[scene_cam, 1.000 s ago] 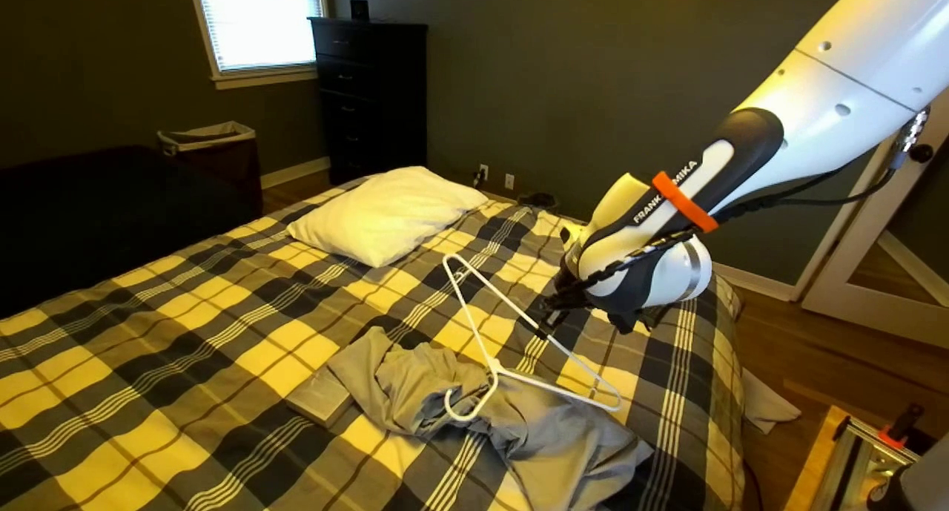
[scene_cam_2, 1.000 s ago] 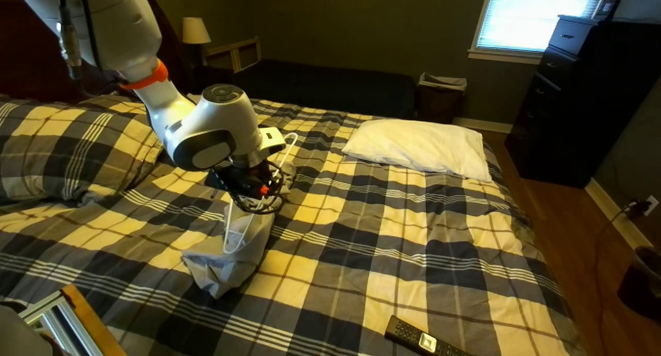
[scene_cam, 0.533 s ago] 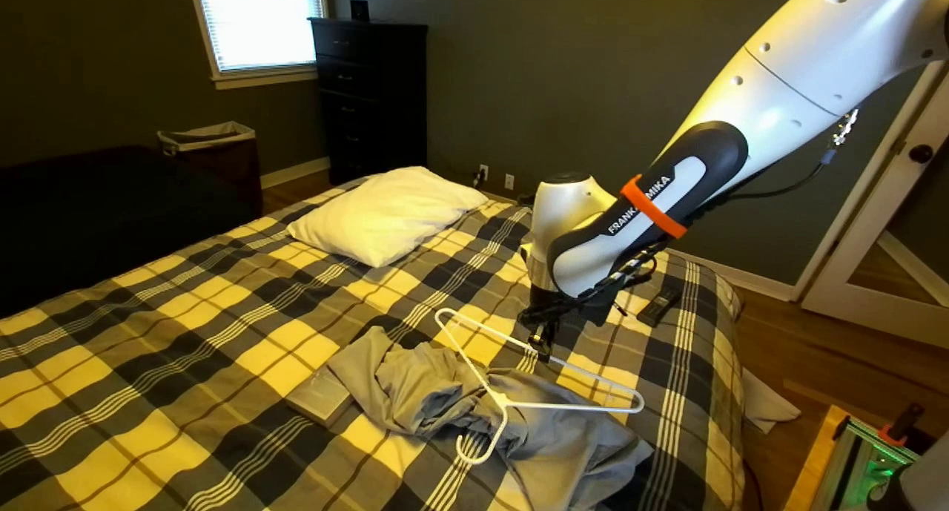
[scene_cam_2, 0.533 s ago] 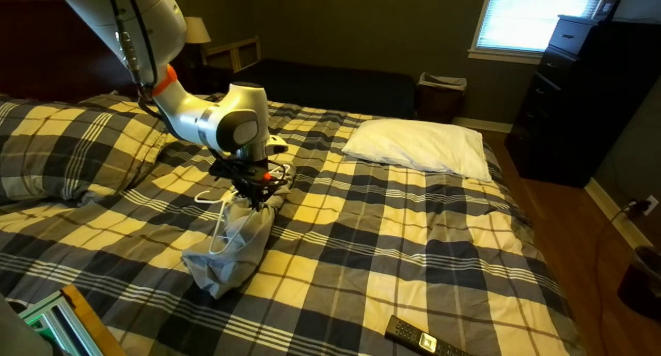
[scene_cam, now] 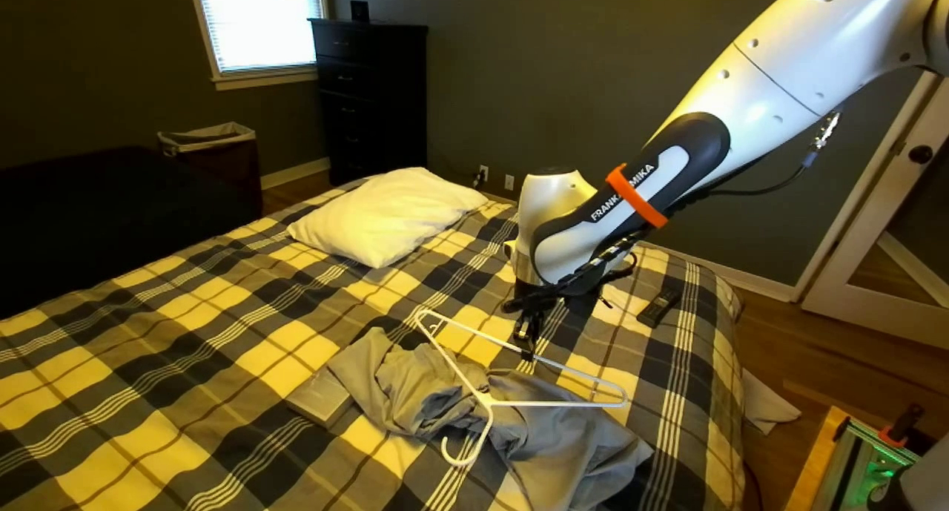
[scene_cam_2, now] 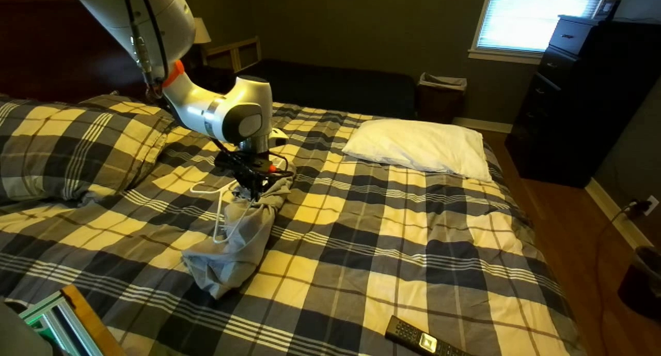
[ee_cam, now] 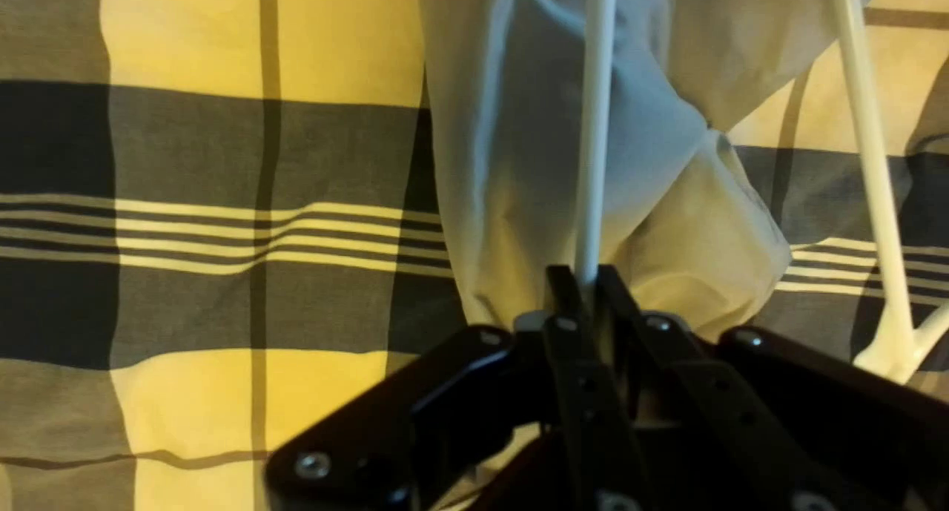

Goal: Put the clothing hanger on the bed sheet

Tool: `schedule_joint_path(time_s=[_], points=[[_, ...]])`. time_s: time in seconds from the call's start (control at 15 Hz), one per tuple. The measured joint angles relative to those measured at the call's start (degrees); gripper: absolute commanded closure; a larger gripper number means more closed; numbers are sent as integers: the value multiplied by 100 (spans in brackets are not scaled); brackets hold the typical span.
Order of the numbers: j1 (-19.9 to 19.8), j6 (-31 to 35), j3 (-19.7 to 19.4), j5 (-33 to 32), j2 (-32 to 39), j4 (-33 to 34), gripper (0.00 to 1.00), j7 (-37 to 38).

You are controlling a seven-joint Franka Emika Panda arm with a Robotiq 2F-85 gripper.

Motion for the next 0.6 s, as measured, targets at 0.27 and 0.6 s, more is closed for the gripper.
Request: schedule_joint_path(time_s=[0.27,0.6], points=[[-325,-230,207,182,312,554,98,-305],[-576,-646,320,431,985,1226,98,-513]])
